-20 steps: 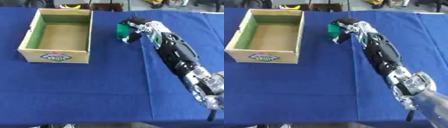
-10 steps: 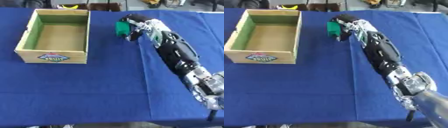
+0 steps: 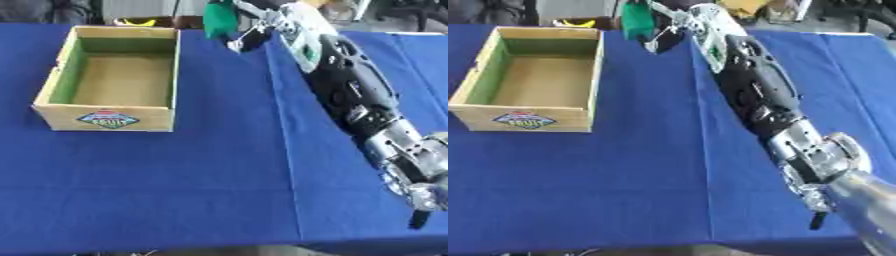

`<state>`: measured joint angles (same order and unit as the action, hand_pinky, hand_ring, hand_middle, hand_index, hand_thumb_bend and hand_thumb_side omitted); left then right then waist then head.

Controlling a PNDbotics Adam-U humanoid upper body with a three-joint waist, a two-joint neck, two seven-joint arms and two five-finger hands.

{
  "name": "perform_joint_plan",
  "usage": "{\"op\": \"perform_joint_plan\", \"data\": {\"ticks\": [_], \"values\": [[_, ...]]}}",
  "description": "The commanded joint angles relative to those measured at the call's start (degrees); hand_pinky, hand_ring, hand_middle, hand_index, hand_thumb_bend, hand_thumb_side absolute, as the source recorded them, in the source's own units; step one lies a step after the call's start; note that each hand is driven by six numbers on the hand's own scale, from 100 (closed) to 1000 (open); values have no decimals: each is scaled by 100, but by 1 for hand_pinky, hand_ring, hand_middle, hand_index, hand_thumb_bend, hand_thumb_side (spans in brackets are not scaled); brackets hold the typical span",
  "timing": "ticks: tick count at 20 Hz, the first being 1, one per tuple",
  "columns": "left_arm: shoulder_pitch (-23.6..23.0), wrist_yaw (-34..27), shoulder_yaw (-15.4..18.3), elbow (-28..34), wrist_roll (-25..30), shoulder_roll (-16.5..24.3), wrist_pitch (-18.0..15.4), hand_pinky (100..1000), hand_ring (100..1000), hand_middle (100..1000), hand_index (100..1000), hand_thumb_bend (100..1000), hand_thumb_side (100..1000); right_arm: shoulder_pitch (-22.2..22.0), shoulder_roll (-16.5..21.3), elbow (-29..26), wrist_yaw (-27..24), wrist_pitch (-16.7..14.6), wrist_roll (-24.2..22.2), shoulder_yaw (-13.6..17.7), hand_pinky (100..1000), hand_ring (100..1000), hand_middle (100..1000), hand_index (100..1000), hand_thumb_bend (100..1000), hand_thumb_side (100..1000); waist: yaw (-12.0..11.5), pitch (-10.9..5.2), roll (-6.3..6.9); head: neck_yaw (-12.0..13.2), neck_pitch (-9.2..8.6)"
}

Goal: Pick up objects on the table and place them in the box.

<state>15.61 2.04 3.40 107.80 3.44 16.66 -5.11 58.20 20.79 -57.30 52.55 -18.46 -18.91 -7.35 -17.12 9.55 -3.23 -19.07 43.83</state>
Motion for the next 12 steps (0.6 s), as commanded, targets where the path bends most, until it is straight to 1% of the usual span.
{"op": "perform_joint_plan", "data": {"ticks": [1, 6, 12], "values": [[51, -54, 8, 88, 34, 96, -16, 407, 326, 431, 570, 670, 740, 237, -260, -42, 7, -59, -157, -76, 701, 548, 700, 896, 100, 114, -54, -124, 45, -60, 29], [76, -103, -23, 98, 61, 55, -22, 407, 326, 431, 570, 672, 738, 292, -805, 295, 257, -147, -346, -167, 702, 558, 705, 899, 100, 153, -228, -139, 76, -177, 29], [135, -137, -58, 103, 105, -6, -21, 408, 325, 431, 570, 674, 738, 205, -1193, 597, 574, -268, -455, -241, 706, 589, 716, 903, 100, 204, -353, -100, 89, -275, 29]]}}
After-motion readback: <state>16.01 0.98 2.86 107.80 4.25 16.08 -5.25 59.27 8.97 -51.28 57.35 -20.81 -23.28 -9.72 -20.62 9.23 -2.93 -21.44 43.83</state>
